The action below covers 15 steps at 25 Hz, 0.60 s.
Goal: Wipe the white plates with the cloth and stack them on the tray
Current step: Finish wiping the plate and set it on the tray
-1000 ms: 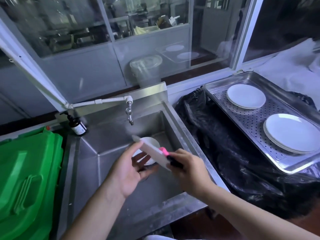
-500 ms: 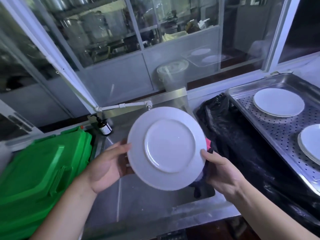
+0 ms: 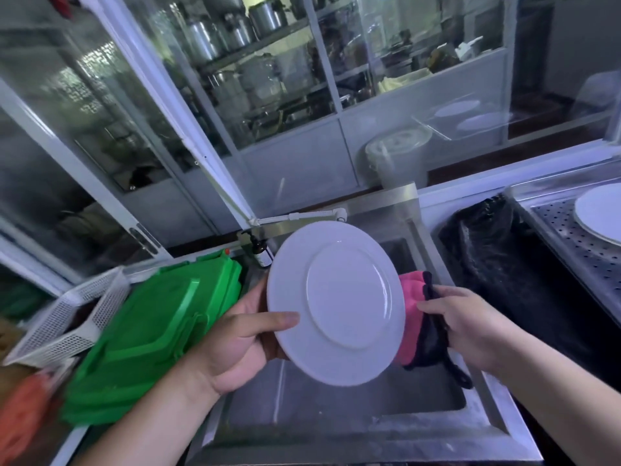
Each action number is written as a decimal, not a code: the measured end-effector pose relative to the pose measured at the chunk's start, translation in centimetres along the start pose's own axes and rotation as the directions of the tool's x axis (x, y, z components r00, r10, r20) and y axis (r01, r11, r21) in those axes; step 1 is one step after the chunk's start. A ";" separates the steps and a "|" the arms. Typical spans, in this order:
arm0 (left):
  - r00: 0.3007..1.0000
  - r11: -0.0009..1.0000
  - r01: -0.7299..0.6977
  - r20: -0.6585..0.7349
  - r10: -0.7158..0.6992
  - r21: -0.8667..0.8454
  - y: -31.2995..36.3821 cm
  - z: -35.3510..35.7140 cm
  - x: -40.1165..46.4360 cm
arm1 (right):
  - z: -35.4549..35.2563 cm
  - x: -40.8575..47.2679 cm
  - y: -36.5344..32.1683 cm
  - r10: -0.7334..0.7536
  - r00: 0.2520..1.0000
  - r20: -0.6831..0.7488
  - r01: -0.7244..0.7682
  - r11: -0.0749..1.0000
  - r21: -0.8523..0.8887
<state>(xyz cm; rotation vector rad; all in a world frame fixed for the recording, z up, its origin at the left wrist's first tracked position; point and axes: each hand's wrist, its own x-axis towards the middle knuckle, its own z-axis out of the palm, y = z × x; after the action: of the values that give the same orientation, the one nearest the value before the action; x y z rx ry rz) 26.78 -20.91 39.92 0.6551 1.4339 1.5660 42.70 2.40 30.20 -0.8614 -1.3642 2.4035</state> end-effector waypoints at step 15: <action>0.991 0.962 -0.113 -0.039 0.126 0.249 0.5 4.7 -0.4 | 8.6 -1.6 -8.8 -0.692 0.667 0.276 0.730 0.533 -0.429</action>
<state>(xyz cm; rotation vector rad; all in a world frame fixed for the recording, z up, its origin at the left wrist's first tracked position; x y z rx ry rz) 30.80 -18.89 41.40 0.8653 1.6739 1.5198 38.16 0.29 41.62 -0.1835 -1.9427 1.4485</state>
